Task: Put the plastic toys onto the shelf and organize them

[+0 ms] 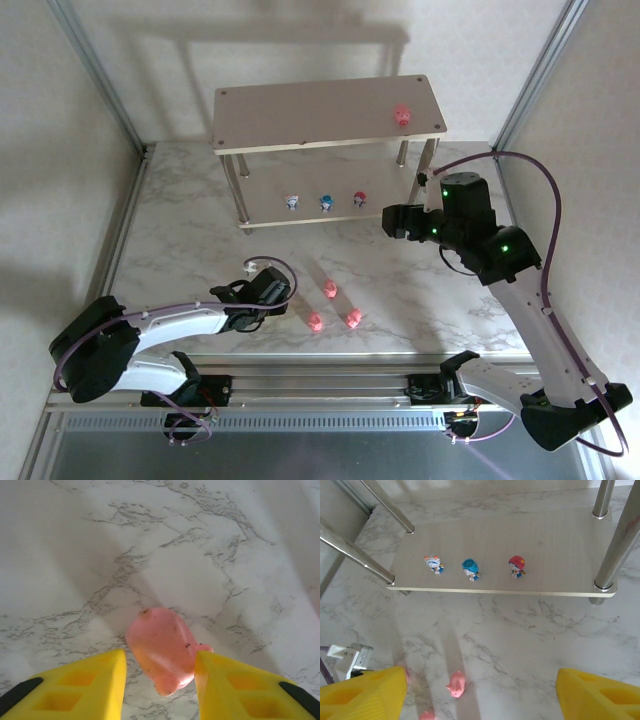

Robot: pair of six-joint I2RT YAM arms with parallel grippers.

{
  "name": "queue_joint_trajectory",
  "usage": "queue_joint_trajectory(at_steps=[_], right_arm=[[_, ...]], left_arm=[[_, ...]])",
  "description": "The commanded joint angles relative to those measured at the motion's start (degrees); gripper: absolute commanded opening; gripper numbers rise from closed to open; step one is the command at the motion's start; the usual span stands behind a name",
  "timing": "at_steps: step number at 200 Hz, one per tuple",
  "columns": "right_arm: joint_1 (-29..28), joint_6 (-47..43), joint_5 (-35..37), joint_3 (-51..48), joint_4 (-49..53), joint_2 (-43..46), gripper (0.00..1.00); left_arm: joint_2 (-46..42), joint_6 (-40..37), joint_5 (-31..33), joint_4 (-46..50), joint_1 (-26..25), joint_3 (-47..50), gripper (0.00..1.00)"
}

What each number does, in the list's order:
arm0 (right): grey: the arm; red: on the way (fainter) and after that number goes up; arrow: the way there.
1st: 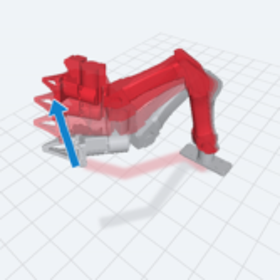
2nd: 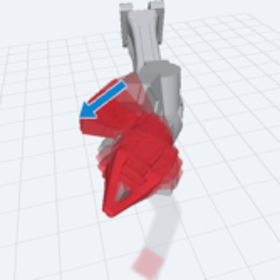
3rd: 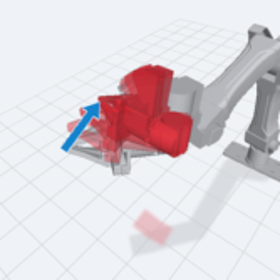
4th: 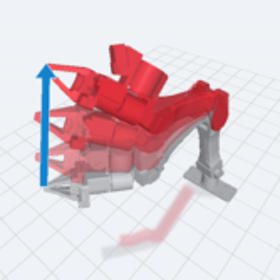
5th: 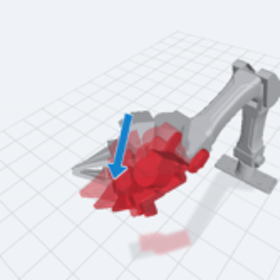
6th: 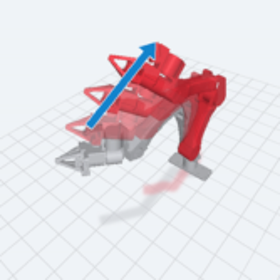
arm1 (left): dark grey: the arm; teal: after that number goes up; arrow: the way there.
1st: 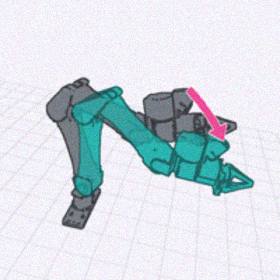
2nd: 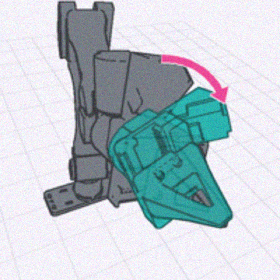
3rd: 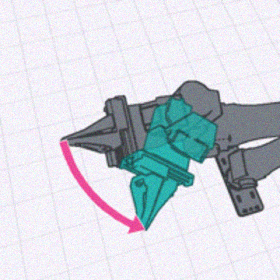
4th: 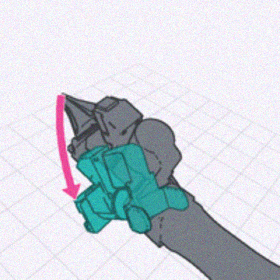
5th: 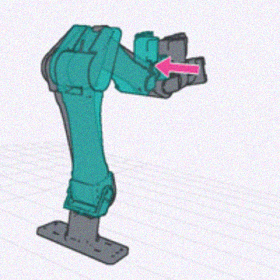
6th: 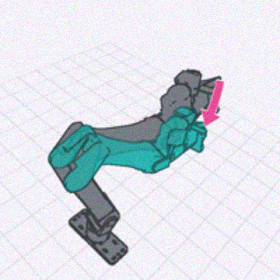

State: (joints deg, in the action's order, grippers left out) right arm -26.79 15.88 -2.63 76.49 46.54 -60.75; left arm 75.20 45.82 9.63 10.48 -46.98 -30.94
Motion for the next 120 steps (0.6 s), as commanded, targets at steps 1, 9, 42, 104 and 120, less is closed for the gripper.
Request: queue_joint_trajectory(at_steps=[1, 9, 42, 104, 120], right_arm=[[-0.37, -0.70, 1.30, -0.22, -1.19, 0.44, 0.79], [-0.34, -0.67, 1.41, -0.30, -1.33, 0.48, 0.79], [-0.33, -0.28, 1.34, -0.87, -1.42, 1.19, 0.79], [-0.28, -0.76, 3.53, -1.75, -0.43, 1.91, 0.79], [-0.27, -0.77, 3.68, -1.71, -0.67, 1.69, 0.79]], left_arm=[[1.07, -1.05, -0.37, 0.73, 0.72, 0.79, 0.39], [1.30, -1.41, -0.98, 0.30, 0.92, 0.86, 0.36], [3.12, -3.60, -5.81, -3.50, 1.76, 1.90, 0.23], [5.09, -6.83, -8.16, -4.94, 2.11, 0.77, 0.01], [4.47, -8.27, -8.18, -3.45, 2.45, -0.86, 0.01]])
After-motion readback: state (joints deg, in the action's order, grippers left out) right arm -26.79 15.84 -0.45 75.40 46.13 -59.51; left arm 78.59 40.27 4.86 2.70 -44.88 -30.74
